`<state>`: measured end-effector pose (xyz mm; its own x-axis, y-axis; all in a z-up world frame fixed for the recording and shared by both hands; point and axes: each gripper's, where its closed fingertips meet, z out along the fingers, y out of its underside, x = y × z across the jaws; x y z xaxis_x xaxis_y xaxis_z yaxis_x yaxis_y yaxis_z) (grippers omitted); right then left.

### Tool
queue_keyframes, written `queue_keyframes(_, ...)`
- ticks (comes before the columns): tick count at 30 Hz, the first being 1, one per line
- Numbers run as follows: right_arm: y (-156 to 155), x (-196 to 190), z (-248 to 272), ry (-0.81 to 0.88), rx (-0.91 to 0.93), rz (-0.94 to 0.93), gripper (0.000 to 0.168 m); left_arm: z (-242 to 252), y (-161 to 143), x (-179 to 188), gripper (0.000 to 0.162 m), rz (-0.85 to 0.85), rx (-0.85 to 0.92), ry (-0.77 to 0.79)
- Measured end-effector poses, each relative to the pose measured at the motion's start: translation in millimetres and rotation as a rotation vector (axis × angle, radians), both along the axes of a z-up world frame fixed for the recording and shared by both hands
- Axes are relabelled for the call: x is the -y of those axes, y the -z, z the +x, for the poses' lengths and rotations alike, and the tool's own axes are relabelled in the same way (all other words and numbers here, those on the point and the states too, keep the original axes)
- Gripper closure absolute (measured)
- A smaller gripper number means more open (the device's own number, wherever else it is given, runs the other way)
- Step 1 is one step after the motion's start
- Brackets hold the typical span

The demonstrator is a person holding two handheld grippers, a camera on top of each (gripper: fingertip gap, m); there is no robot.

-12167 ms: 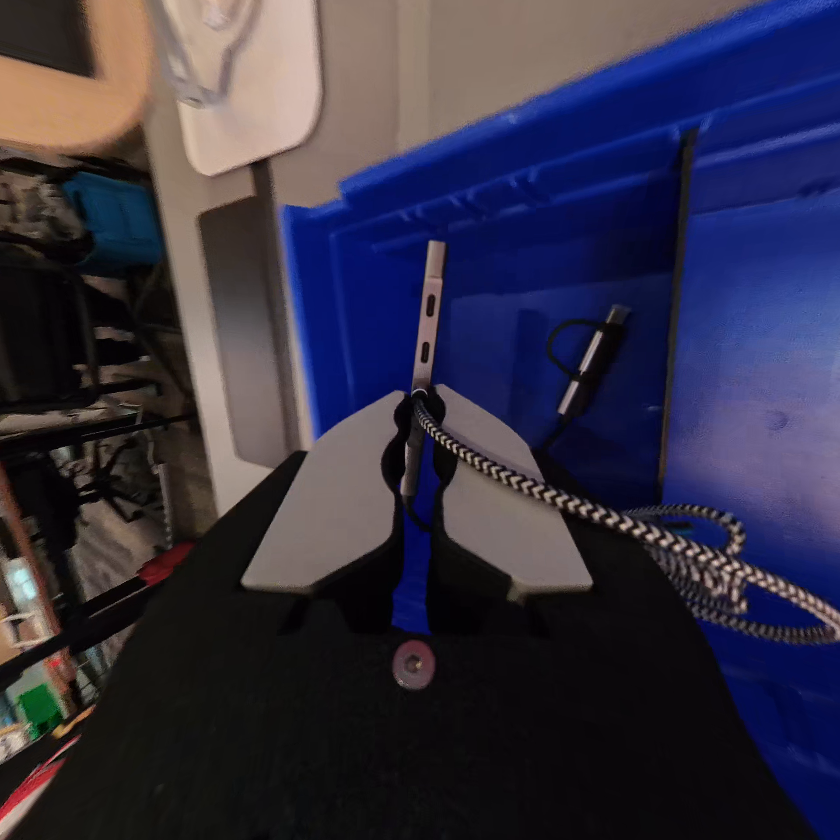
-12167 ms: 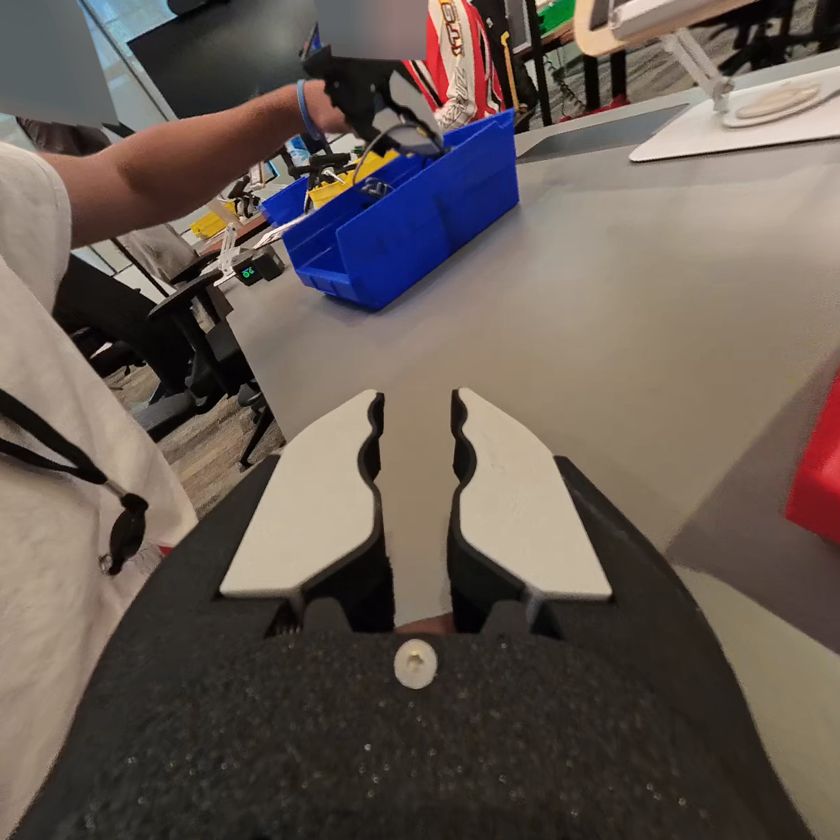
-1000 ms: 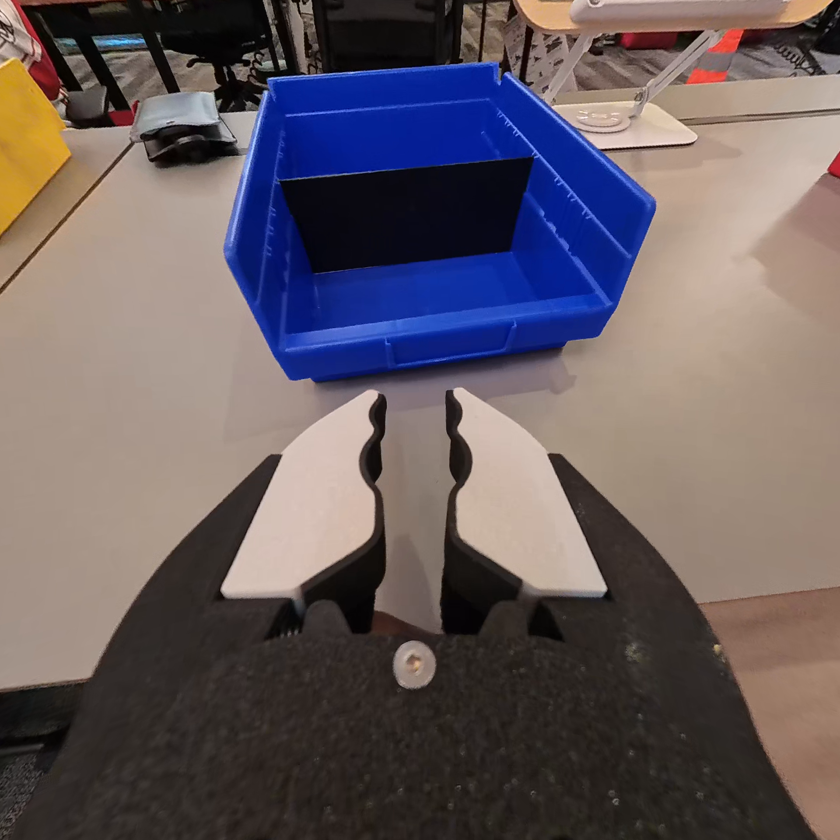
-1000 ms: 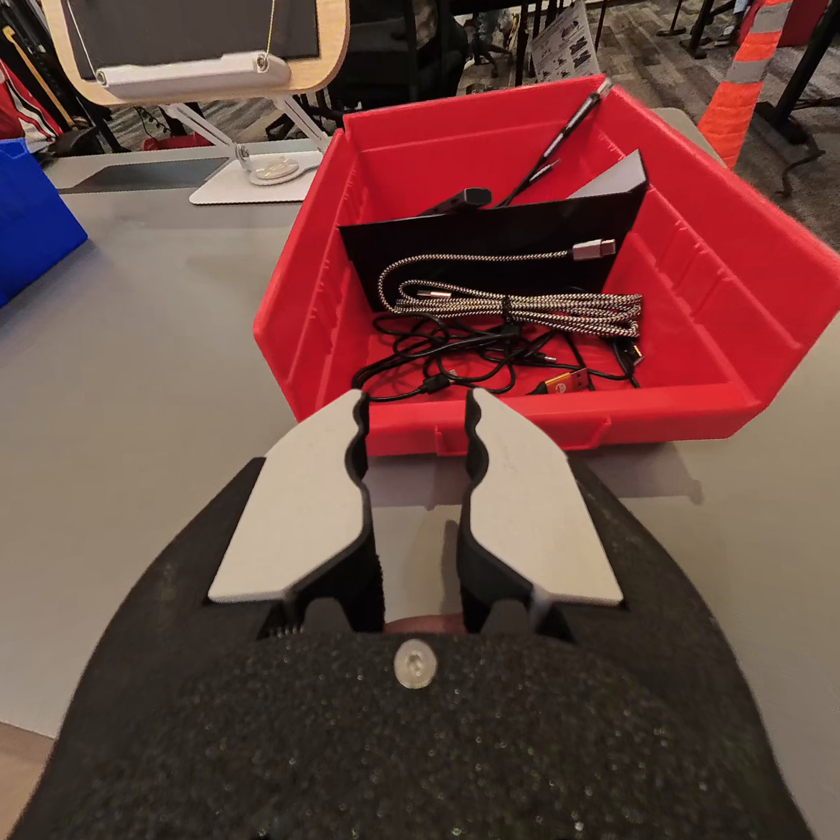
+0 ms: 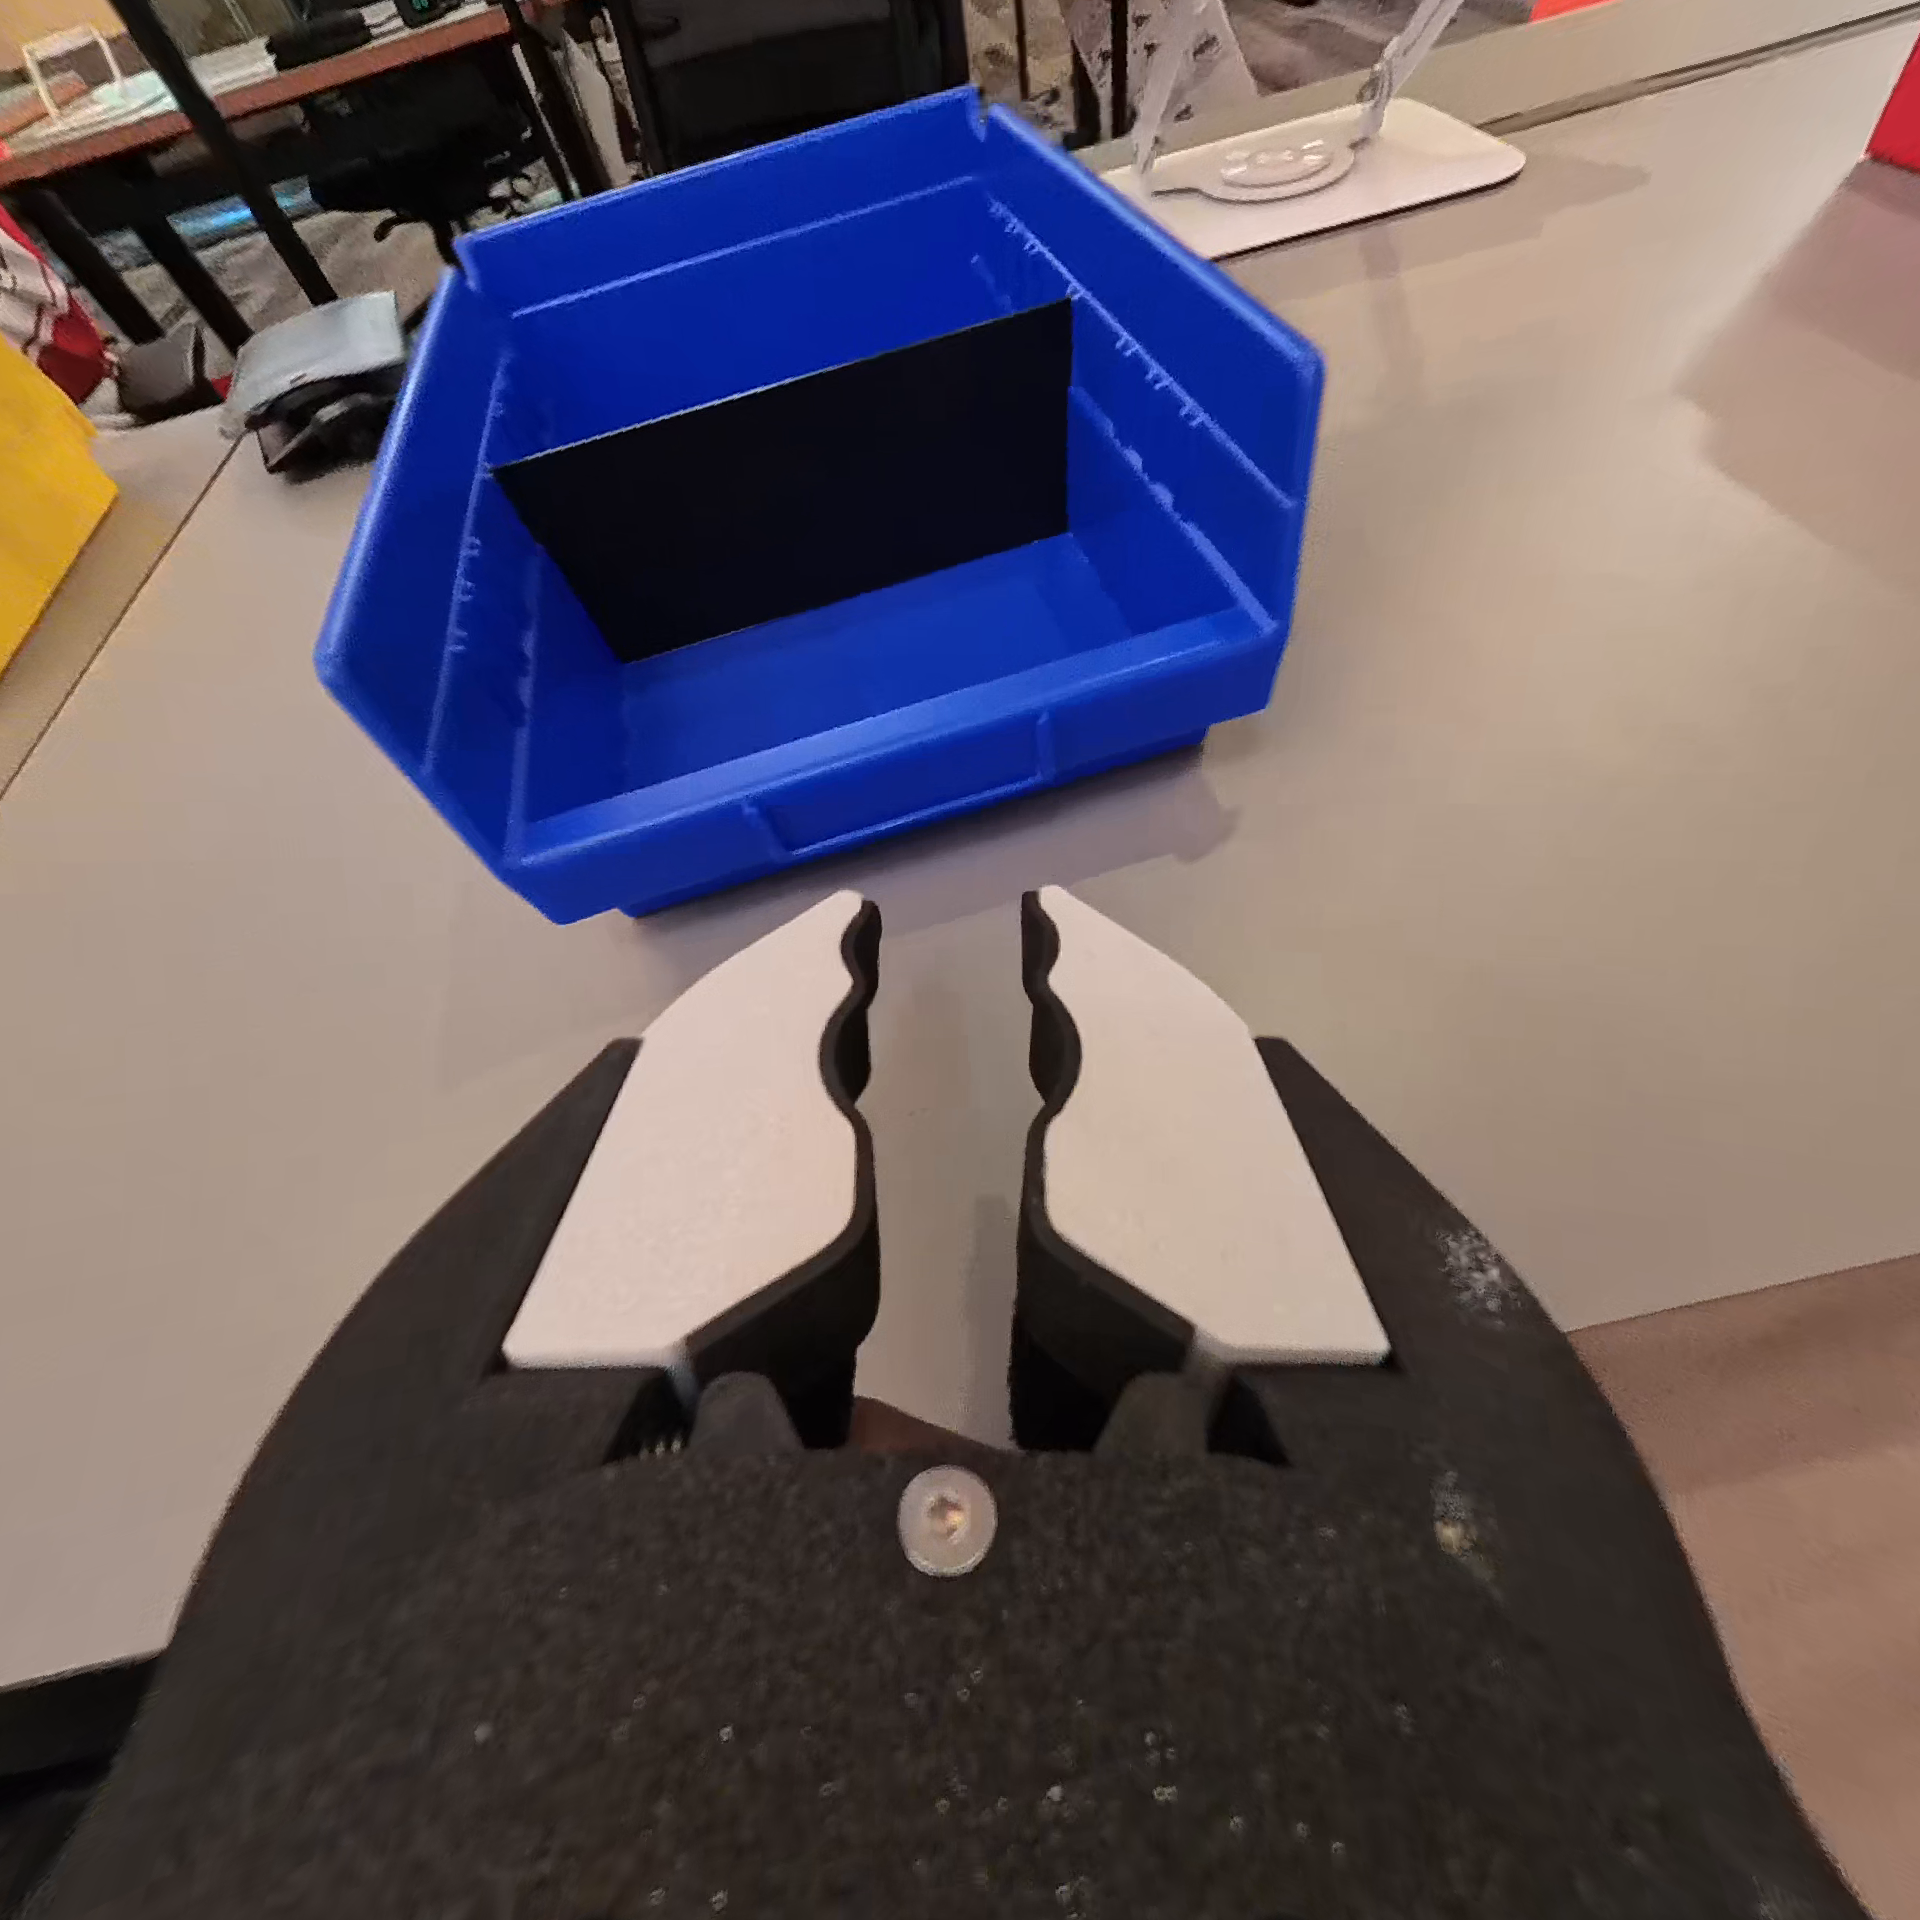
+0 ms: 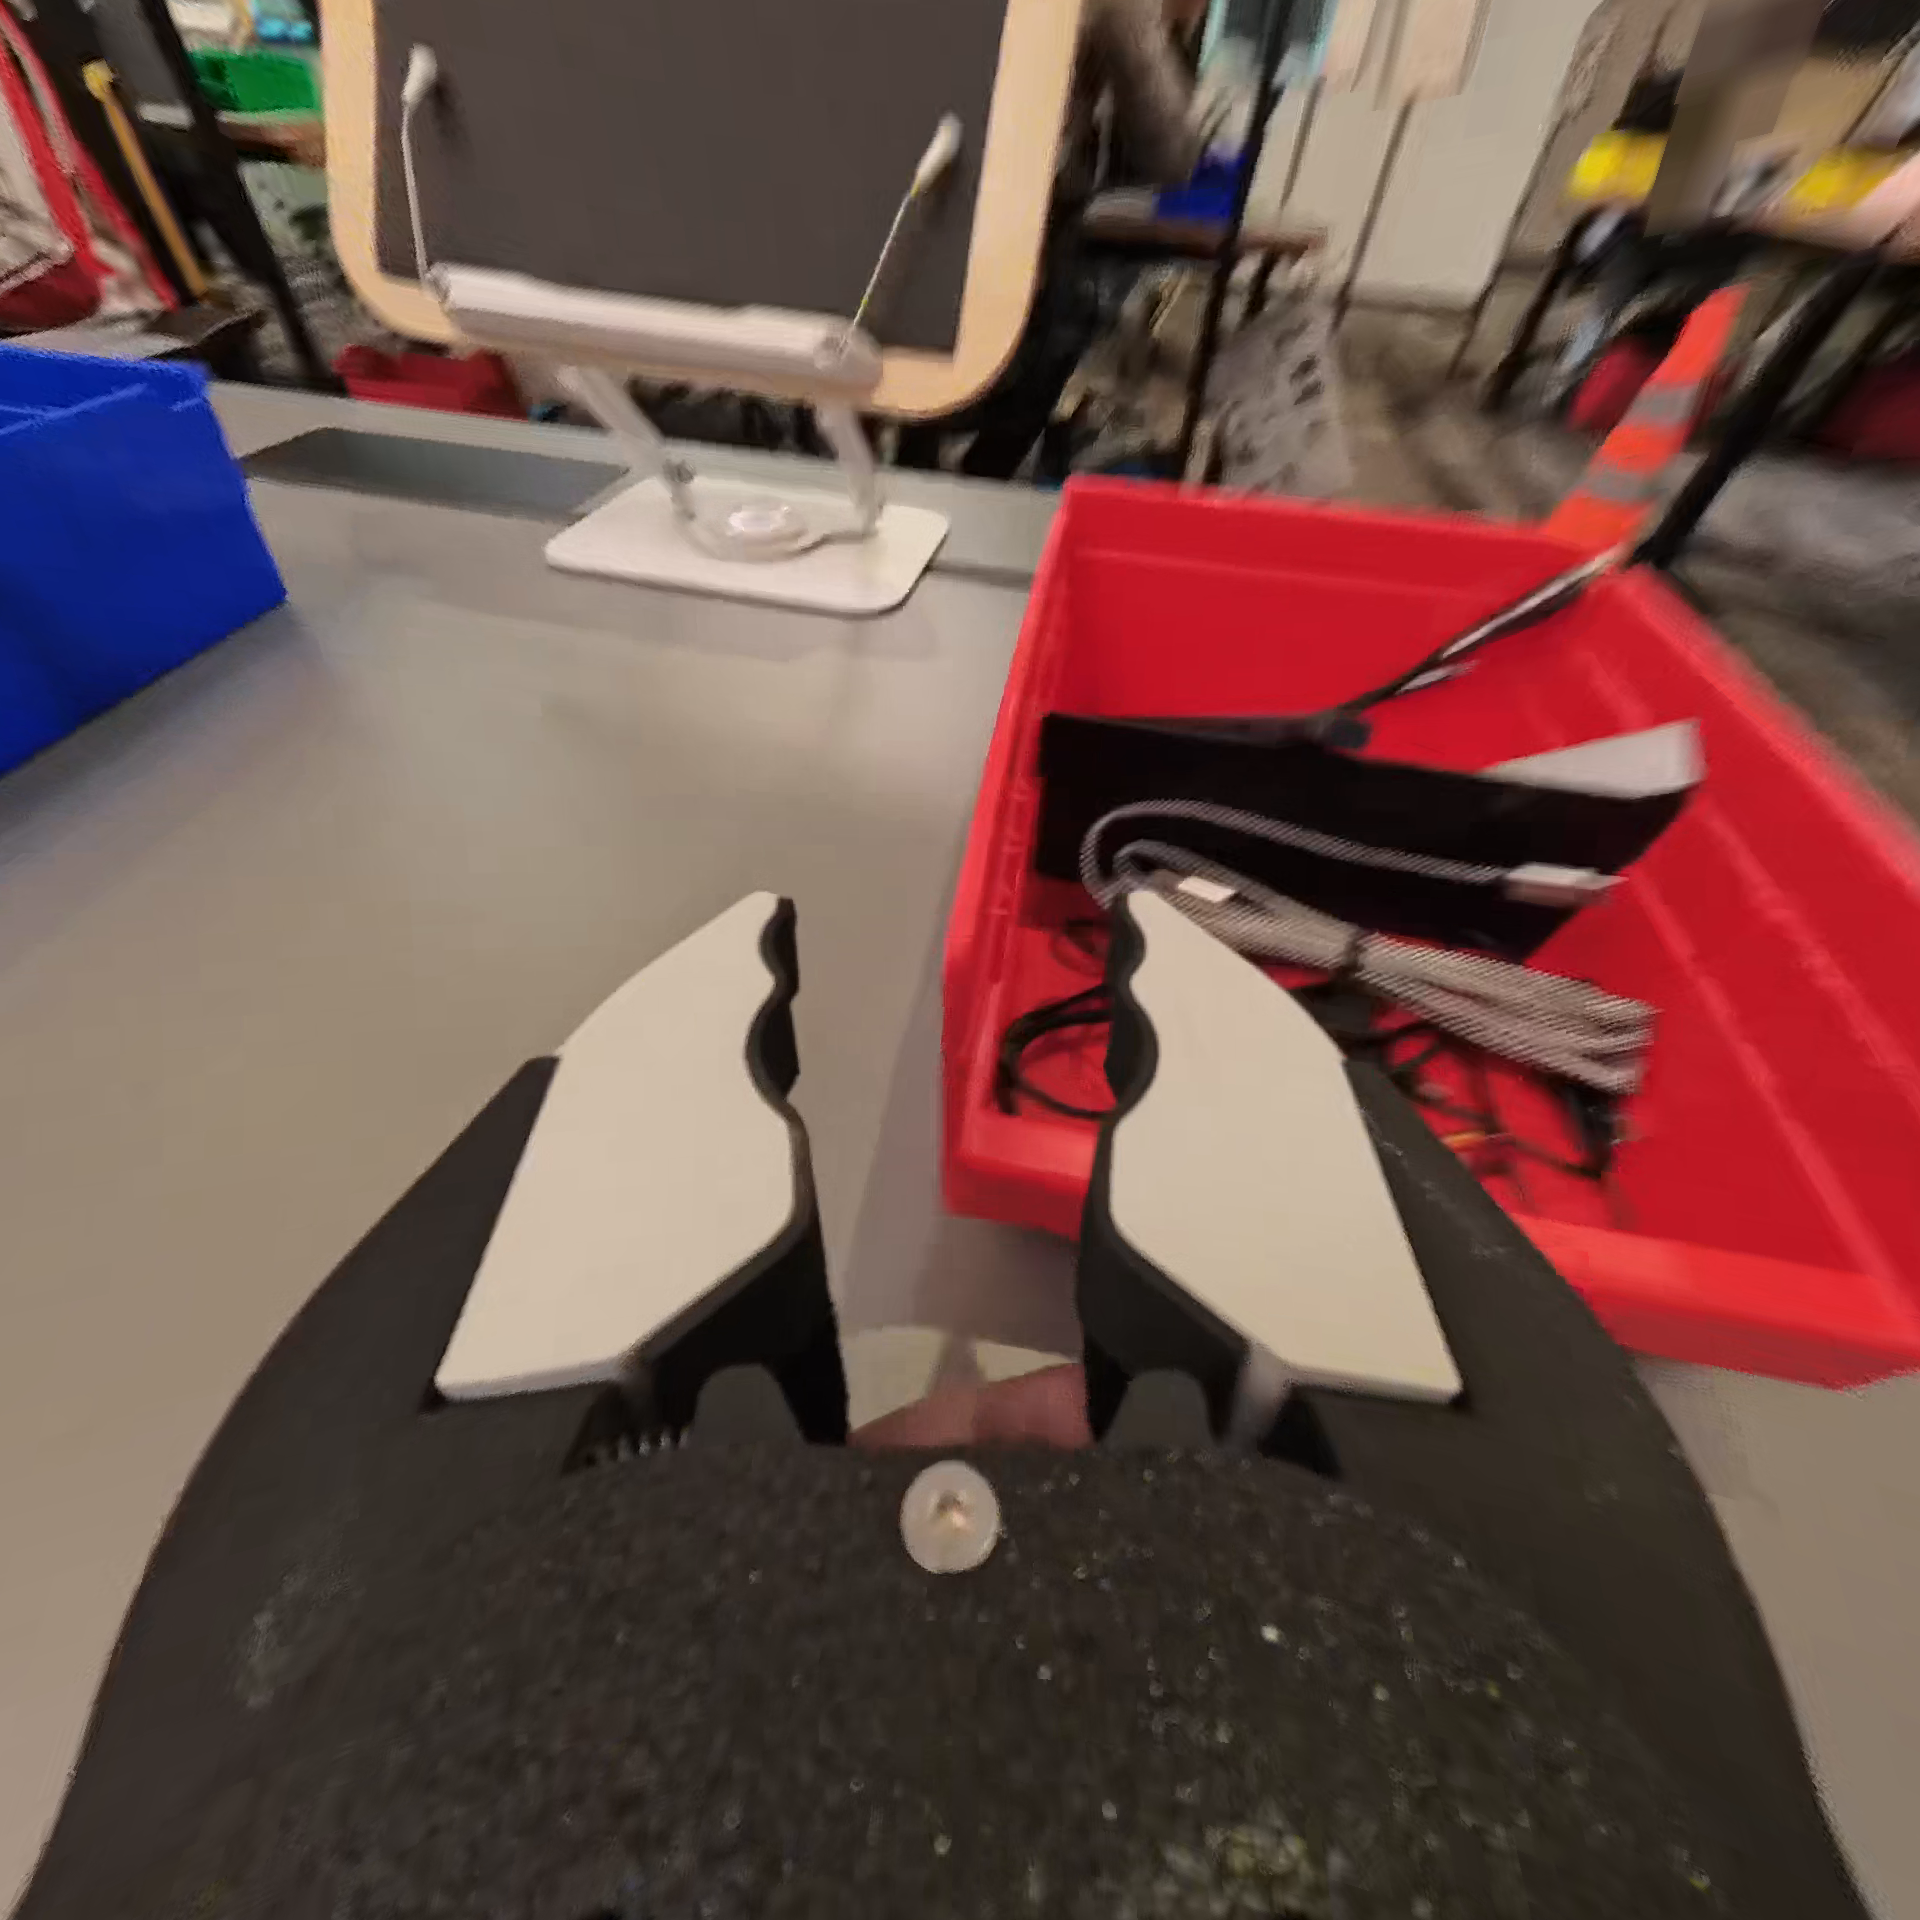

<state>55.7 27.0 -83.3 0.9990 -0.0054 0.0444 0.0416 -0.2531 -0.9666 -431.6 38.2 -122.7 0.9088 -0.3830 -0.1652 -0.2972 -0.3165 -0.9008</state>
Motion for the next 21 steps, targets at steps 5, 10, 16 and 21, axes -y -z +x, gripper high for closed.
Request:
queue_keyframes(5, 17.4, 0.4, -57.0, -0.264, -0.136, -0.082, 0.09, 92.5, -18.5, 28.7, 0.129, -0.013, 0.058, 0.167)
queue_keyframes(10, -3.8, 24.9, -57.1, -0.314, -0.078, 0.019, 0.108, 252.3, -33.0, 65.3, 0.122, -0.113, 0.168, 0.48)
queue_keyframes(16, -30.7, 62.4, 86.0, 0.192, -0.116, 0.11, 0.111, 401.7, -27.6, 46.0, 0.097, -0.166, 0.156, 0.552)
queue_keyframes(21, 18.4, 63.0, 126.0, 0.279, -0.179, -0.06, 0.111, 445.1, 0.1, 4.3, 0.119, -0.269, 0.138, 0.404)
